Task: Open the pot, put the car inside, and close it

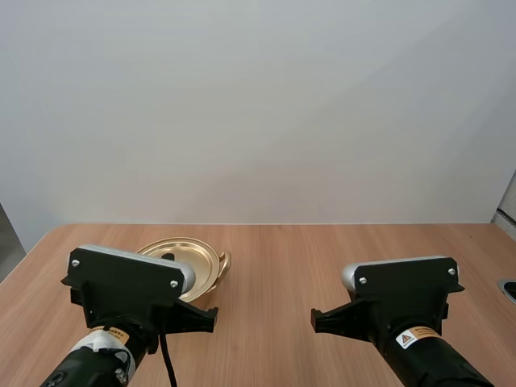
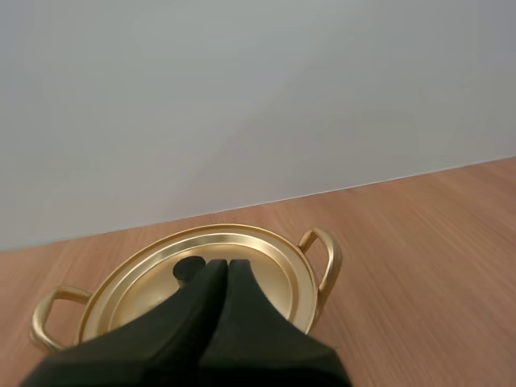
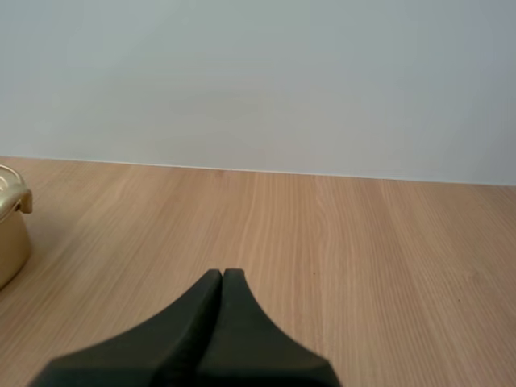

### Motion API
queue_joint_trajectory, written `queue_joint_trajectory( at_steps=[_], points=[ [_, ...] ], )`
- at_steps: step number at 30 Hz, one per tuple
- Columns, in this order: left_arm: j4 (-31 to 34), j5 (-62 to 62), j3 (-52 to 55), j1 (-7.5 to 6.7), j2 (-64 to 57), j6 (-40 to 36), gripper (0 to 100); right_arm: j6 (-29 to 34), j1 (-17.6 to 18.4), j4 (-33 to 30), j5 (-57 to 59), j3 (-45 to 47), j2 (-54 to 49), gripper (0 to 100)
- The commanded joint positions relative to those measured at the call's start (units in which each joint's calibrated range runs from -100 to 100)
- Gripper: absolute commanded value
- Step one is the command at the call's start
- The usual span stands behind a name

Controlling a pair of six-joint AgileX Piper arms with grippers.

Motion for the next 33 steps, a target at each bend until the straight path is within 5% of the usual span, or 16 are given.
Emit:
queue_joint_trajectory(
  at_steps=[1,8,17,21,33],
  points=[
    [1.22,0.24,0.07,0.05,0.00,0.15,0,0.03,0.02,0.08,-0.02,0.00,0.00,0],
    [15.58,10.24,0.07,0.05,0.00,-0.05,0,0.03,0.02,0.08,-0.02,0.00,0.00,0],
    [16.86,15.62,0.63,0.05,0.00,-0.65,0,0.03,0.02,0.08,-0.02,0.00,0.00,0],
    [16.86,11.92,0.63,0.05,0.00,-3.07,14,0.03,0.02,0.08,-0.02,0.00,0.00,0],
    [16.86,14.56,0.37,0.05,0.00,-1.03,14,0.03,0.02,0.08,-0.02,0.00,0.00,0]
  ],
)
